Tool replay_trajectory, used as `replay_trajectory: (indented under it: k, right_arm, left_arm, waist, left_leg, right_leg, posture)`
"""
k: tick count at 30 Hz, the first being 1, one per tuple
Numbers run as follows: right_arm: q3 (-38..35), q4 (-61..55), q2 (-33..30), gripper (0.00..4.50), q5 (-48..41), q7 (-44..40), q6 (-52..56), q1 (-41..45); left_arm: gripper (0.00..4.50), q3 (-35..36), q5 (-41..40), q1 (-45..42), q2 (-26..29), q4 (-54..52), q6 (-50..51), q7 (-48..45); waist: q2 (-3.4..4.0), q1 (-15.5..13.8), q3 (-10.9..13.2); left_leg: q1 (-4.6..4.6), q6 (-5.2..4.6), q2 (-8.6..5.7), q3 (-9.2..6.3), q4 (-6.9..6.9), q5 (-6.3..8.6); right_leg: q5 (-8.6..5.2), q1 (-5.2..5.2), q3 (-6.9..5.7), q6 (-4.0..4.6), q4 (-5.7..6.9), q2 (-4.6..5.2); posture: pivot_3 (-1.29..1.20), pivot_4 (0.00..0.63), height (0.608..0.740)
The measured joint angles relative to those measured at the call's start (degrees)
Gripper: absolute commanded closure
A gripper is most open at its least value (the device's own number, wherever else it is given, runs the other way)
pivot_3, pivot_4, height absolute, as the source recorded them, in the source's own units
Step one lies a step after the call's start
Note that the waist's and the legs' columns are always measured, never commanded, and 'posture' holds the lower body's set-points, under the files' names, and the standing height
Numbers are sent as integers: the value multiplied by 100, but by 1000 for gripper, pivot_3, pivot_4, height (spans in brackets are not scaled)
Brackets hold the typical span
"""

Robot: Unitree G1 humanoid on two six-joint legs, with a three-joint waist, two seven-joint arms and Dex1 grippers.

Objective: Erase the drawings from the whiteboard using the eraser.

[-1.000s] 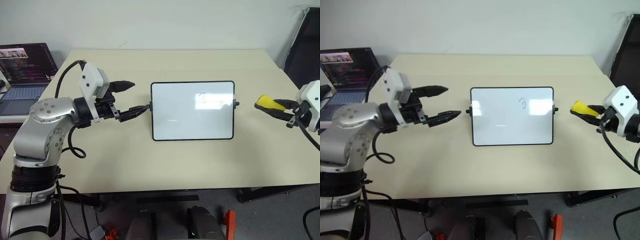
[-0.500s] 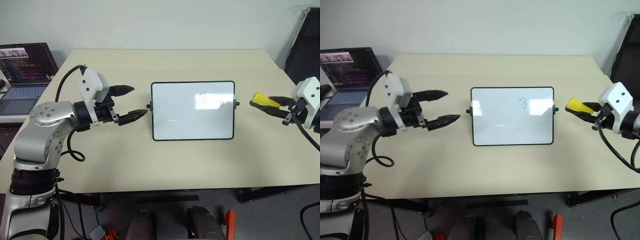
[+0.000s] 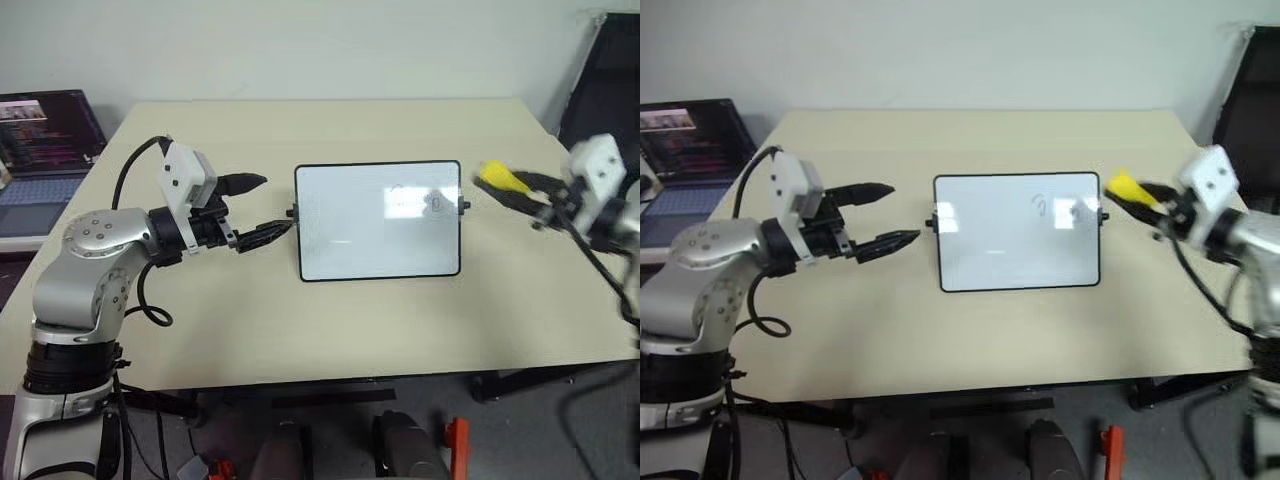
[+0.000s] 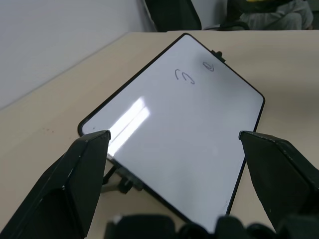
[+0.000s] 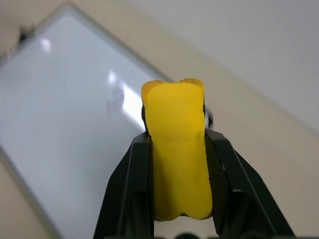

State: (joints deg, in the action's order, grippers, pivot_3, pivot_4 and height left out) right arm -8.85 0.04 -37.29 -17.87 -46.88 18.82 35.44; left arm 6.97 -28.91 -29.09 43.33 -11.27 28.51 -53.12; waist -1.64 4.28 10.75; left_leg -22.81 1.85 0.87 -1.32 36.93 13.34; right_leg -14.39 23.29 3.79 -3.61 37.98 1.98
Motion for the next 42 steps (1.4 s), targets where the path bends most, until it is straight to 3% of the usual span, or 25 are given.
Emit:
replay_trajectory:
  k: [7,12,31,38,42]
  right_arm:
    - [816,475,1287,3505,578,835,-706,523]
    - [1091,1362,1679,3505,993,1091,-1383,768]
    - [1231,3410,1615,3505,1812,1647,-2383,1273]
    - [1344,3601,1590,3505,2036,1686,-2582,1262]
    - [1629,3056,1577,3505,2062,1052,-2454,728]
  left_arm:
    - [0,3,3,16,-14,27,-17,16]
    - [0,7,2,67,-37,12,-17,59]
    - [0,124,-25,615,-36,-203,-17,247]
    - [0,125,-29,618,-37,-220,-18,244]
    - [0,134,-28,648,-42,-220,-23,245]
  waist:
    - [1,-133,1]
    - [1,-169,1]
    - [1,-103,1]
    - [-6,-101,-5]
    - [-34,-89,-33]
  left_leg:
    - [-15,2,-6,-5,2,1]
    - [-15,4,-6,-6,0,2]
    - [-11,4,-5,-6,-2,3]
    - [2,4,-6,-7,1,2]
    - [14,4,-2,-7,2,3]
  right_leg:
    - [0,5,-15,2,-5,14]
    - [0,5,-19,3,-5,15]
    - [0,4,-17,5,-2,14]
    - [1,-7,-17,5,2,14]
    - [1,-16,-16,5,4,11]
  posture:
    - [0,150,740]
    - [0,150,740]
    - [0,150,740]
    - [0,150,740]
    - [0,150,740]
